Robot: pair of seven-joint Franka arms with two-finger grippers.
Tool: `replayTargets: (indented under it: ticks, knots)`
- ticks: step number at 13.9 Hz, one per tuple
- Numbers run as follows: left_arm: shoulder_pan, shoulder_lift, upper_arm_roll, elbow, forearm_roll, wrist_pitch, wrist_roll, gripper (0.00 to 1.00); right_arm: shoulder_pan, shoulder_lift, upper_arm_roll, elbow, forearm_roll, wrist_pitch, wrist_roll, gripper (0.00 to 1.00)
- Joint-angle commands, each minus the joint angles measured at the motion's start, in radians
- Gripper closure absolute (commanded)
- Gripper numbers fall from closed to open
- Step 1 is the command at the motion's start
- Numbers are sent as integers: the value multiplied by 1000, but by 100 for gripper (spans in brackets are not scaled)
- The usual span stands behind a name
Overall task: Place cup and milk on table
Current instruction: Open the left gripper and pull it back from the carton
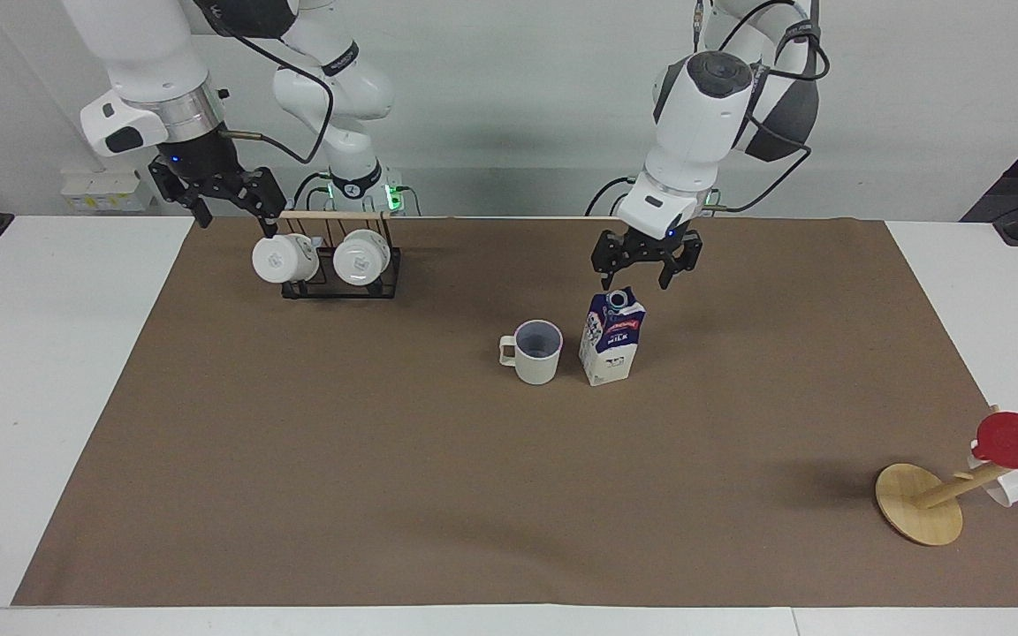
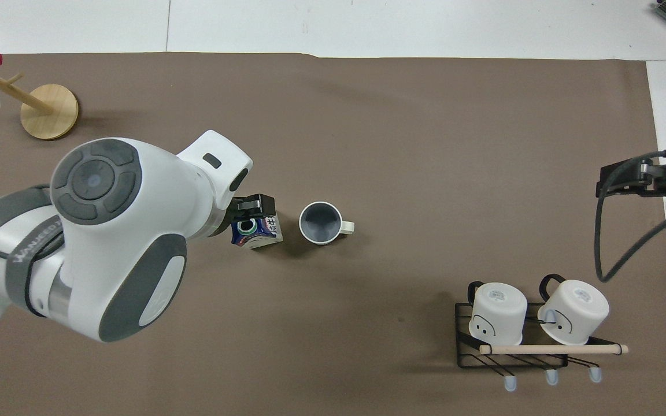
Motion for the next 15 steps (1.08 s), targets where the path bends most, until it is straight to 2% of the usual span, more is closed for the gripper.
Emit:
replayTargets:
  ticks: [1,8,11,15]
  knots:
    - [65,-21,5,29,15,-72,134,0,-20,-18,5,-22,2,16,-25,0]
    - [261,-43,6,94,15,-228,375,0,-20,-18,5,-22,2,16,-25,0]
    - [266,-37,8,190,30,-328,372,0,-20,-18,5,-22,2,16,-25,0]
    - [266,-40,8,210,81,-339,367,0,-20,-18,7,-22,2,16,-25,0]
